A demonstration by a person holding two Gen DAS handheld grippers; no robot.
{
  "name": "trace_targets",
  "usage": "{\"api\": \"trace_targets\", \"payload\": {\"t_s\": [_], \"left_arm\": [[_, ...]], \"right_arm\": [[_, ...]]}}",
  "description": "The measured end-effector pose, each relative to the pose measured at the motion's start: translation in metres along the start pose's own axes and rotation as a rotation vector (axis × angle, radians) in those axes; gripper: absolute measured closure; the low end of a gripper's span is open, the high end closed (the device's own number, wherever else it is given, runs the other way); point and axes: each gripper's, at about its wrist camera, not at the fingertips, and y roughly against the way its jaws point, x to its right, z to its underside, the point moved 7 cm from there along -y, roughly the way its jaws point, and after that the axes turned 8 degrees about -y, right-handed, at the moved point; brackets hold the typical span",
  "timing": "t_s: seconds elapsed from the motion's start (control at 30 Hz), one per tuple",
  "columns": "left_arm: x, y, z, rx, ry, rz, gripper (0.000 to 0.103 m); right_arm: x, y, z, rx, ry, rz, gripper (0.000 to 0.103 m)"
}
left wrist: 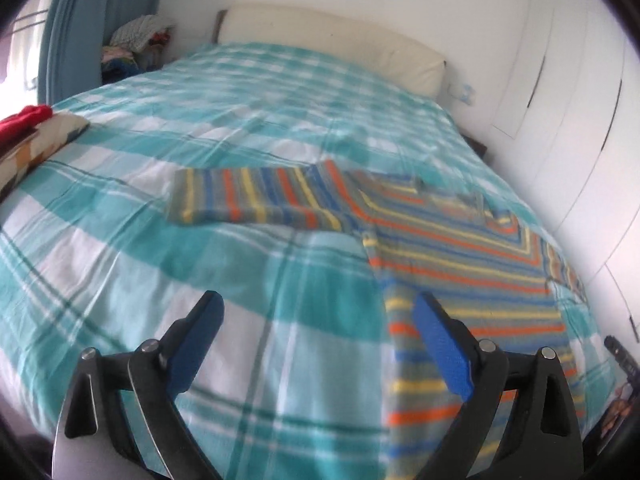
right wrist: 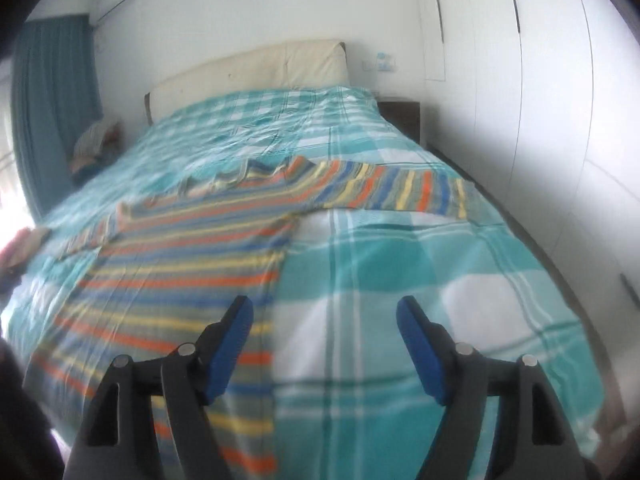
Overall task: Fold small clothes
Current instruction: 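Open both grippers and release the folded hem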
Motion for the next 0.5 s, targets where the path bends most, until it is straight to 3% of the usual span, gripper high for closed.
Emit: {"api": "trace_targets", "payload": {"t_s": [0.13, 0.2, 0.23, 0.27, 0.33, 0.5], "left_arm": [[-0.015, -0.062, -0.013, -0.022, 0.013, 0.008, 0.004], [-0.026, -0.096, 0.002, -0.121, 0.002, -0.029, 0.001], [-0.032, -0.114, 0.016, -0.208, 0.024, -0.018, 0.001], [-0.034, -0.123, 0.022, -0.236, 0.034, -0.004, 0.001], [-0.030, -0.116, 0.018, -0.208, 0.013, -0.022, 0.000], [-0.021, -0.124, 0.023, -0.265, -0.078, -0.118, 0.000]], "right_arm": [[0.015, -0.041, -0.014, -0.016, -0.011, 0.060, 0.029], [0.028, -0.059, -0.006, -0.059, -0.023, 0.095, 0.029], [0.036, -0.066, 0.003, -0.098, -0.053, 0.103, 0.029], [0.044, -0.072, 0.011, -0.131, -0.088, 0.101, 0.029], [0.050, -0.077, 0.016, -0.143, -0.115, 0.089, 0.028], [0.047, -0.077, 0.018, -0.134, -0.093, 0.107, 0.024]]}}
